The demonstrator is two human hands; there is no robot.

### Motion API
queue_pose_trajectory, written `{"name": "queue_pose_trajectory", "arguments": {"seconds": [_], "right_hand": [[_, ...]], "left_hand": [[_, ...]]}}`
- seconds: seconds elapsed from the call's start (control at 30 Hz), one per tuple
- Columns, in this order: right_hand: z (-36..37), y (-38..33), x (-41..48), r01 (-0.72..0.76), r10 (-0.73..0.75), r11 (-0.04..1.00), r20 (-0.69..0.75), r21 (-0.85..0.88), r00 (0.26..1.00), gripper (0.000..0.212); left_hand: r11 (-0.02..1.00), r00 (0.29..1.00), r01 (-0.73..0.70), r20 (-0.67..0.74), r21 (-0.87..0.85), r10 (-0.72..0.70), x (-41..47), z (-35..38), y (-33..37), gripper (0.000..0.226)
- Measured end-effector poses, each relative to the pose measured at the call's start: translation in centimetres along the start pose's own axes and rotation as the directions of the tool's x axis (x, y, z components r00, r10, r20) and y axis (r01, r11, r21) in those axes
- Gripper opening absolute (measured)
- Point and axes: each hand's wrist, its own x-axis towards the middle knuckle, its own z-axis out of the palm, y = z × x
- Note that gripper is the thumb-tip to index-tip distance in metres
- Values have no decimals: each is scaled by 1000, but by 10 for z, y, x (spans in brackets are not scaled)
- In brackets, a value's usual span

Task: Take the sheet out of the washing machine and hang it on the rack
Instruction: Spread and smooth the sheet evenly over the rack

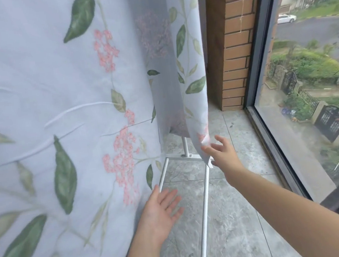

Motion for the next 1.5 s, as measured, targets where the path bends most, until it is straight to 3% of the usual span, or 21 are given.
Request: {"name": "queue_pose_trajectory", "arguments": {"seconds": [0.17,0.33,0.53,0.77,0.97,1.17,1.33,1.5], "right_hand": [[-5,-15,-74,128,-129,983,2,132,992,51],[-14,-26,-131,204,-206,943,-23,261,978,39],[-30,-98,-200,178,-174,936,-42,303,984,31],[-35,-255,-320,222,-234,940,14,258,972,25],[-17,-392,-451,247,-300,930,172,274,938,23],[31,-498,-571,297,-391,910,361,290,847,22],[73,-546,-660,314,-457,882,474,351,753,20],[110,-558,-760,218,-456,873,574,436,680,17]], "left_hand": [[944,942,-321,123,73,311,-49,49,12,18],[844,847,-527,137,100,513,-105,73,0,16],[799,812,-580,26,159,584,-191,96,12,22],[745,759,-645,29,170,650,-367,153,85,25],[638,660,-740,46,213,750,-559,171,145,25],[490,511,-820,-8,296,860,-726,151,202,13],[394,409,-852,-31,346,912,-830,126,232,13],[309,294,-848,-103,430,950,-935,81,227,13]]}}
